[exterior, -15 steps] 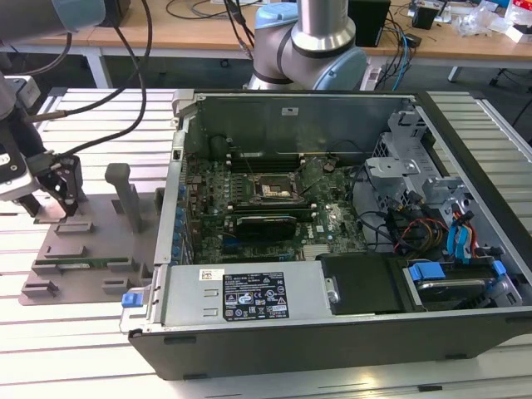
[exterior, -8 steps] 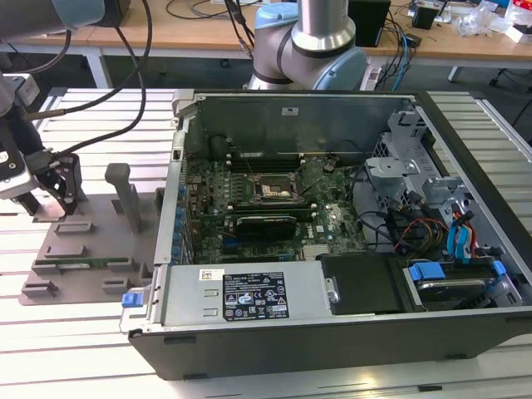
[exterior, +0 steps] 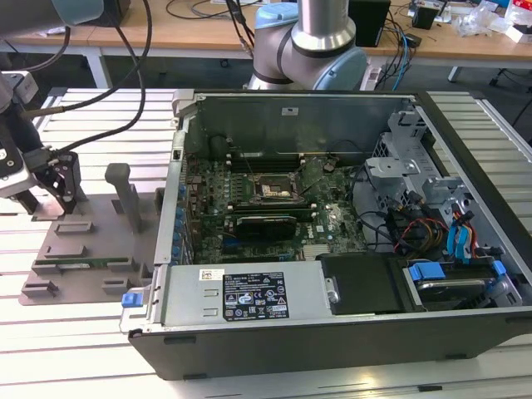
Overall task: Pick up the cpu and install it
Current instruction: 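Pick up the cpu and move it towards the insertion slot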
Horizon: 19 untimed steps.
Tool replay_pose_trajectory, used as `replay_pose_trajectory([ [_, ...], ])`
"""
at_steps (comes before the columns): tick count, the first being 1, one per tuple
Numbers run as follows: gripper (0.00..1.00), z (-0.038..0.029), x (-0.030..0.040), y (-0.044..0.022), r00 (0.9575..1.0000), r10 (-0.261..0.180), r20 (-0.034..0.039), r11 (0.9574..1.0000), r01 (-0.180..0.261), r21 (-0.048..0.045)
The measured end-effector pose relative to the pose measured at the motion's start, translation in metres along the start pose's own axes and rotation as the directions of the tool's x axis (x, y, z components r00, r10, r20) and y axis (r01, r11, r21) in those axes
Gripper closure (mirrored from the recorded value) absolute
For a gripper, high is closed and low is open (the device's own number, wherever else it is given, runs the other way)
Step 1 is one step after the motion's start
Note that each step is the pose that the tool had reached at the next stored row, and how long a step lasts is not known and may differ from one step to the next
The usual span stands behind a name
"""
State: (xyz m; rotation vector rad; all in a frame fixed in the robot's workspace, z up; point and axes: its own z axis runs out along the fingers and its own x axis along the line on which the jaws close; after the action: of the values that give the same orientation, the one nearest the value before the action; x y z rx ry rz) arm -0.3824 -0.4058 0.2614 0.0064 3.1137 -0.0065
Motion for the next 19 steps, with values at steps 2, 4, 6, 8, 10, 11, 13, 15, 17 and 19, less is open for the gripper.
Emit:
replay_pose_trajectory([
  [2, 0.45, -0.0029, -0.0001, 0.0, 1.0, 0.0, 0.0, 1.0, 0.0, 0.0],
  [4, 0.45, -0.006, -0.0002, 0.0, 1.0, 0.0, 0.0, 1.0, 0.0, 0.0],
  [6, 0.45, -0.0093, -0.0003, 0.0, 1.0, 0.0, 0.0, 1.0, 0.0, 0.0],
  [8, 0.45, -0.0117, -0.0003, 0.0, 1.0, 0.0, 0.0, 1.0, 0.0, 0.0],
  [10, 0.45, -0.0153, -0.0004, -0.0001, 1.0, 0.0, 0.0, 1.0, 0.0, 0.0],
  [11, 0.45, -0.0166, -0.0005, -0.0001, 1.0, 0.0, 0.0, 1.0, 0.0, 0.0],
  [13, 0.45, -0.0193, -0.0006, -0.0001, 1.0, 0.0, 0.0, 1.0, 0.0, 0.0],
  [15, 0.45, -0.0213, -0.0006, -0.0001, 1.0, 0.0, 0.0, 1.0, 0.0, 0.0],
  [17, 0.45, -0.0239, -0.0007, -0.0001, 1.0, 0.0, -0.0001, 1.0, 0.0, 0.0],
  [19, 0.45, -0.0255, -0.0007, -0.0001, 1.0, 0.0, 0.0, 1.0, 0.0, 0.0],
])
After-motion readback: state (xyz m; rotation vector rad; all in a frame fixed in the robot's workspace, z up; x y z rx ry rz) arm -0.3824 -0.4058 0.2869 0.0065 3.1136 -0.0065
